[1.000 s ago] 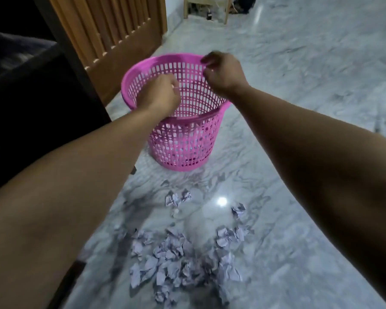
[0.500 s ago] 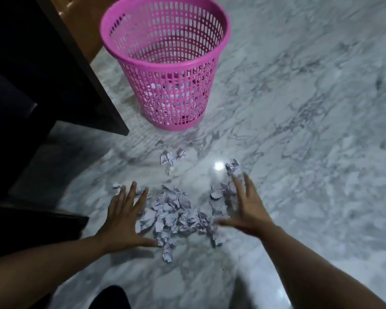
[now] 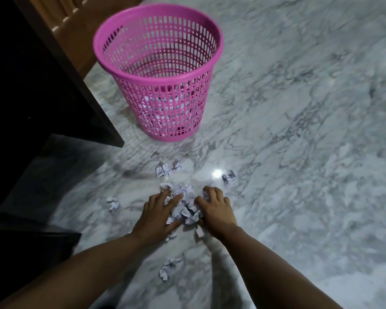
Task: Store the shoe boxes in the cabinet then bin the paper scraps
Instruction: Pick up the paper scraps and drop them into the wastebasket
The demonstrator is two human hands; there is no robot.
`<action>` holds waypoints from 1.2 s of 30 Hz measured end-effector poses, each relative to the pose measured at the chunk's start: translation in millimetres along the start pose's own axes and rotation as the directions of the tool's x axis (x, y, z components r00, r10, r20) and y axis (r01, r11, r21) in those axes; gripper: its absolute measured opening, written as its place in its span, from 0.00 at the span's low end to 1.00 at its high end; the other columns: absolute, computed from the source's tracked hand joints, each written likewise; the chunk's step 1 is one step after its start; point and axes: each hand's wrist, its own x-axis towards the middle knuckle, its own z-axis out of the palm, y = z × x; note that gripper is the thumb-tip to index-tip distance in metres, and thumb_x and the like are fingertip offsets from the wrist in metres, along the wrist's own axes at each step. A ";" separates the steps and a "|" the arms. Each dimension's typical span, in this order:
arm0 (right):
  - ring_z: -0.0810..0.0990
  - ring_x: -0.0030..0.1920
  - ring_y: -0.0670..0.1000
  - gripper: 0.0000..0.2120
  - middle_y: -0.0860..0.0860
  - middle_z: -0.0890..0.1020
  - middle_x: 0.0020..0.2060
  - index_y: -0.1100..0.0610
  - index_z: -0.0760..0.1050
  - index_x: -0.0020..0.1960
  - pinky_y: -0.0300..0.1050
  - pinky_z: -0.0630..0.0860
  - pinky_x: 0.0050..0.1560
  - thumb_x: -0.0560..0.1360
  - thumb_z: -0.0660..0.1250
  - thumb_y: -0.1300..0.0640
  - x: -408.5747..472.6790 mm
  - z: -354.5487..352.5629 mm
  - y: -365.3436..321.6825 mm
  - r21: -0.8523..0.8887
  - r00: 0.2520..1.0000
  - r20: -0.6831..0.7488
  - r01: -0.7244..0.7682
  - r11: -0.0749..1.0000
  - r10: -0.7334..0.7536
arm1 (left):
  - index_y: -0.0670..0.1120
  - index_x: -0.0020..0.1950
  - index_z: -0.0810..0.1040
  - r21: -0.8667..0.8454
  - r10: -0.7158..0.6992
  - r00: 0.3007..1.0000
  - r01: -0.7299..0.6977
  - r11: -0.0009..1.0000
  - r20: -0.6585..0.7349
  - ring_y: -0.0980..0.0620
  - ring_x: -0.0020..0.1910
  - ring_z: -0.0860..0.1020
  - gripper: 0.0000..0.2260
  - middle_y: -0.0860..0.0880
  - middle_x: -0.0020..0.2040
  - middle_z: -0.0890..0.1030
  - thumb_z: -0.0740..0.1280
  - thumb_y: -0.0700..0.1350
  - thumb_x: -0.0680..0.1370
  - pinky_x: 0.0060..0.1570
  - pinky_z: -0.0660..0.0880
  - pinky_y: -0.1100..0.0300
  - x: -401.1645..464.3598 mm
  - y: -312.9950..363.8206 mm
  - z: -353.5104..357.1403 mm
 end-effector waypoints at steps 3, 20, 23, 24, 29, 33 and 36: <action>0.61 0.72 0.63 0.22 0.58 0.57 0.76 0.50 0.66 0.65 0.58 0.72 0.63 0.74 0.69 0.56 7.5 -3.7 4.7 0.029 0.997 0.018 -0.077 0.997 0.076 | 0.62 0.78 0.56 0.003 0.027 1.000 -0.027 1.000 -0.008 0.45 0.65 0.66 0.30 0.50 0.74 0.64 0.64 0.57 0.78 0.62 0.71 0.50 12.6 5.3 -0.6; 0.78 0.41 0.53 0.11 0.47 0.77 0.37 0.49 0.67 0.43 0.47 0.72 0.35 0.72 0.68 0.47 0.8 -55.1 30.9 0.537 0.886 -0.250 -0.210 0.817 0.391 | 0.64 0.58 0.75 -0.144 0.066 0.996 -0.073 0.987 -0.051 0.59 0.52 0.79 0.31 0.60 0.53 0.77 0.67 0.80 0.62 0.48 0.78 0.56 44.5 18.2 -59.3; 0.73 0.31 0.53 0.12 0.48 0.73 0.28 0.51 0.65 0.39 0.53 0.74 0.32 0.71 0.69 0.51 4.7 -72.2 30.1 0.687 0.846 -0.329 -0.091 0.721 0.420 | 0.57 0.45 0.78 -0.149 0.127 0.983 -0.147 0.978 -0.134 0.59 0.45 0.77 0.27 0.59 0.45 0.76 0.68 0.78 0.63 0.43 0.76 0.55 48.8 26.6 -80.5; 0.71 0.29 0.51 0.13 0.49 0.71 0.26 0.51 0.64 0.38 0.53 0.74 0.32 0.70 0.69 0.53 7.9 -81.0 28.8 0.715 0.828 -0.369 -0.037 0.698 0.422 | 0.55 0.42 0.76 -0.168 0.146 0.974 -0.175 0.970 -0.173 0.58 0.42 0.76 0.25 0.57 0.42 0.75 0.69 0.76 0.66 0.41 0.75 0.55 50.9 29.4 -88.2; 0.63 0.30 0.48 0.17 0.49 0.65 0.27 0.53 0.62 0.36 0.47 0.66 0.31 0.71 0.71 0.62 34.3 -156.7 8.3 0.797 0.715 -0.543 0.274 0.538 0.441 | 0.48 0.39 0.76 -0.313 0.170 0.878 -0.331 0.890 -0.447 0.60 0.37 0.74 0.14 0.57 0.37 0.71 0.73 0.57 0.75 0.38 0.70 0.57 61.5 52.9 -140.1; 0.66 0.30 0.49 0.18 0.45 0.66 0.28 0.51 0.62 0.36 0.47 0.66 0.29 0.72 0.69 0.66 50.9 -239.5 -19.6 0.733 0.638 -0.672 0.498 0.464 0.376 | 0.49 0.41 0.74 -0.380 0.103 0.780 -0.410 0.829 -0.617 0.59 0.38 0.73 0.11 0.55 0.39 0.71 0.72 0.53 0.76 0.39 0.70 0.59 72.2 80.1 -207.5; 0.70 0.30 0.44 0.17 0.40 0.72 0.29 0.47 0.66 0.37 0.41 0.67 0.33 0.72 0.68 0.66 67.6 -301.9 -34.5 0.622 0.561 -0.778 0.624 0.474 0.283 | 0.44 0.43 0.77 -0.379 0.041 0.655 -0.486 0.788 -0.755 0.52 0.42 0.78 0.08 0.47 0.43 0.78 0.73 0.46 0.77 0.40 0.74 0.60 89.2 93.9 -276.7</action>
